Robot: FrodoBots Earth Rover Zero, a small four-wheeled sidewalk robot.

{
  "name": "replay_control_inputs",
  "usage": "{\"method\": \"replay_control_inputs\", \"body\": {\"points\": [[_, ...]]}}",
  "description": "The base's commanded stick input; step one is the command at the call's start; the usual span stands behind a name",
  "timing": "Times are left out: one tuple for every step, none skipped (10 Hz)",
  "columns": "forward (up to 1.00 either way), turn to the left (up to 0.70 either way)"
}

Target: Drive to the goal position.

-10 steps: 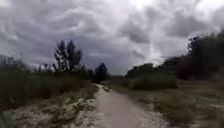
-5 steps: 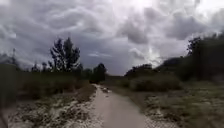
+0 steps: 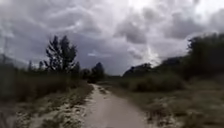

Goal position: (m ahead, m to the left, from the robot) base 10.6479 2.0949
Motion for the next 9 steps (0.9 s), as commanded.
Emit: {"method": "replay_control_inputs", "body": {"points": [[0.85,0.00],[0.85,0.00],[0.85,0.00],[0.85,0.11],[0.85,0.32],[0.85,0.32],[0.85,0.00],[0.85,0.00],[0.85,0.29]]}}
